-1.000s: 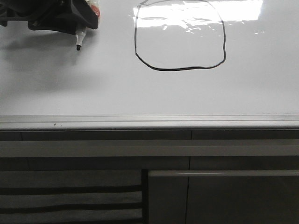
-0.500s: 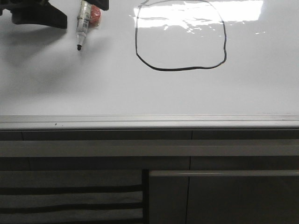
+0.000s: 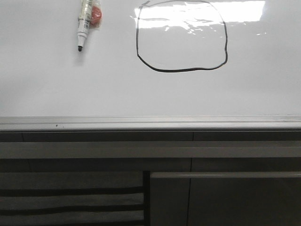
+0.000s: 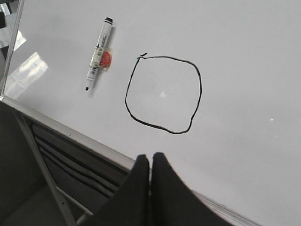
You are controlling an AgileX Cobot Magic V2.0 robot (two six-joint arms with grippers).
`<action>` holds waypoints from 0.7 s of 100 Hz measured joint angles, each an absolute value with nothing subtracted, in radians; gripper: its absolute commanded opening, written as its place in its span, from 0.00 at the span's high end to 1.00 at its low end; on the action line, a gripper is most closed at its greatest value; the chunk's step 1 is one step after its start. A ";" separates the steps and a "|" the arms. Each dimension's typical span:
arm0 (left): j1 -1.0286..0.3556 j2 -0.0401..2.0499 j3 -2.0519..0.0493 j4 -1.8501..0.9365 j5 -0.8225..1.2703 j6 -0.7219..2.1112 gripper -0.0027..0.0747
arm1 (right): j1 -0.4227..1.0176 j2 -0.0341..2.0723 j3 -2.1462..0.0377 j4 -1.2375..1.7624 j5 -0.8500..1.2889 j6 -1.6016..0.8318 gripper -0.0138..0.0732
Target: Write number 0 on whiteboard
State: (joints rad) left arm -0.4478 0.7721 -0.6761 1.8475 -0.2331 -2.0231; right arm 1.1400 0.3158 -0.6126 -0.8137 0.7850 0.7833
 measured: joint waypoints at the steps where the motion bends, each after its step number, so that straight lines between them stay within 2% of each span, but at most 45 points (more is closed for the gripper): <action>1: -0.448 0.753 -0.670 1.847 -0.233 -2.019 0.81 | 1.140 0.304 -0.607 -0.819 0.785 0.783 0.89; 5: -0.448 0.695 -0.637 1.847 -0.238 -2.015 0.94 | 1.140 0.265 -0.573 -0.830 0.783 0.783 0.89; 8: -0.448 0.657 -0.614 1.847 -0.242 -2.010 0.99 | 1.140 0.238 -0.551 -0.843 0.783 0.783 0.89; 33: -0.448 0.479 -0.471 1.853 -0.309 -2.003 0.99 | 1.140 -0.003 -0.418 -0.881 0.779 0.781 0.89; 70: -0.448 0.474 -0.462 1.856 -0.363 -2.002 0.99 | 1.140 -0.014 -0.409 -0.855 0.818 0.781 0.89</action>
